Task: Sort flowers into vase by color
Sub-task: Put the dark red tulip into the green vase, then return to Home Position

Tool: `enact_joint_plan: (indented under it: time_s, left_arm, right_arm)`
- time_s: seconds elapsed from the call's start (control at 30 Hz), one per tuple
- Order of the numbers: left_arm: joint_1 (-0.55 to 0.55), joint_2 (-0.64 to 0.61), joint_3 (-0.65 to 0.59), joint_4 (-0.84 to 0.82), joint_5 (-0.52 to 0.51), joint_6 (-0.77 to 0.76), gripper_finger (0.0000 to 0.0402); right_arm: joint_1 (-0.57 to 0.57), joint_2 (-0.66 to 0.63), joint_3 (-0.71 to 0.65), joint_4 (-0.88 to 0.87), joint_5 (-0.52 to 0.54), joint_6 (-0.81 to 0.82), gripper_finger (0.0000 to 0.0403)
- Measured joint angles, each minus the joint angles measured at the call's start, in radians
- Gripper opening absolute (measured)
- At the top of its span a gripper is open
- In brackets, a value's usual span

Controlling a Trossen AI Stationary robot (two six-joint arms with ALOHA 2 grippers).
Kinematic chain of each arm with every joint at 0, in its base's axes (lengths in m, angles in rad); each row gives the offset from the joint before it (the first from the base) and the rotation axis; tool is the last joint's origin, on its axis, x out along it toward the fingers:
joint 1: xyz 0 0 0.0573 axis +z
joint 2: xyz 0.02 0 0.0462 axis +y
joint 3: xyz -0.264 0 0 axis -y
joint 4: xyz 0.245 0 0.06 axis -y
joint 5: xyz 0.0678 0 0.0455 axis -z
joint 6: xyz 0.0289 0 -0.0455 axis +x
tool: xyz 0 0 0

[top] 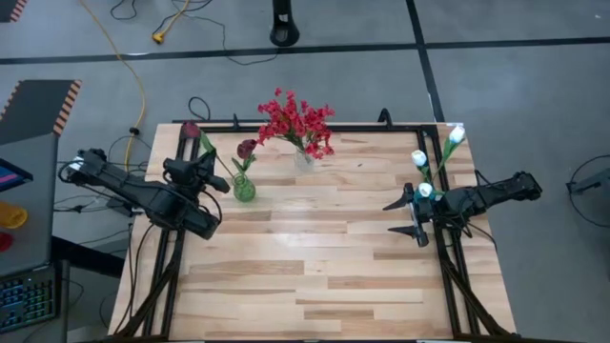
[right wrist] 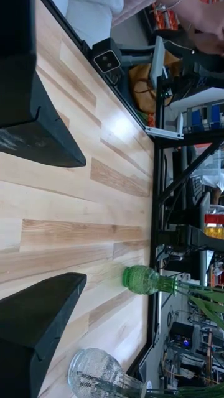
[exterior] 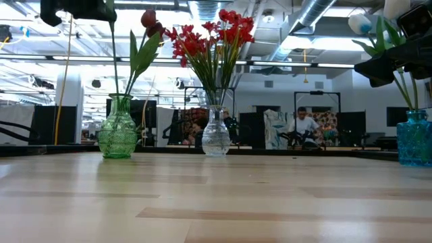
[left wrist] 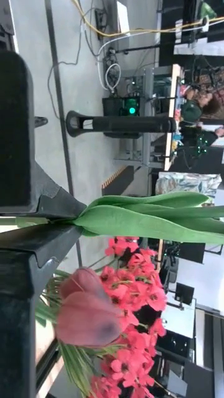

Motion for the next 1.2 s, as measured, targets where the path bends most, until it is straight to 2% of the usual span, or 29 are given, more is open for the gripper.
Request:
enact_joint_plan:
  time_s: [0.17, 0.27, 0.73, 0.87, 1.2]
  left_arm:
    - [0.0, 0.0, -0.015, 0.029, 0.005, 0.039, 0.0003]
    - [0.0, 0.0, -0.015, 0.072, 0.007, 0.1, 0.002]
    - [-0.02, 0.0, -0.015, 0.08, 0.011, 0.189, 0.0163]
    - [-0.049, 0.0, -0.015, 0.08, 0.019, 0.247, 0.0173]
    - [-0.149, -0.025, -0.005, 0.071, 0.011, 0.264, 0.0174]
  right_arm:
    - [0.0, 0.0, 0.0, 0.0, 0.0, 0.0, 0.0317]
    - [0.0, 0.0, 0.0, 0.0, 0.0, 0.0, 0.0317]
    - [0.0, 0.0, 0.0, 0.0, 0.0, 0.0, 0.0317]
    - [0.0, 0.0, 0.0, 0.0, 0.0, 0.0, 0.0317]
    - [0.0, 0.0, 0.0, 0.0, 0.0, 0.0, 0.0317]
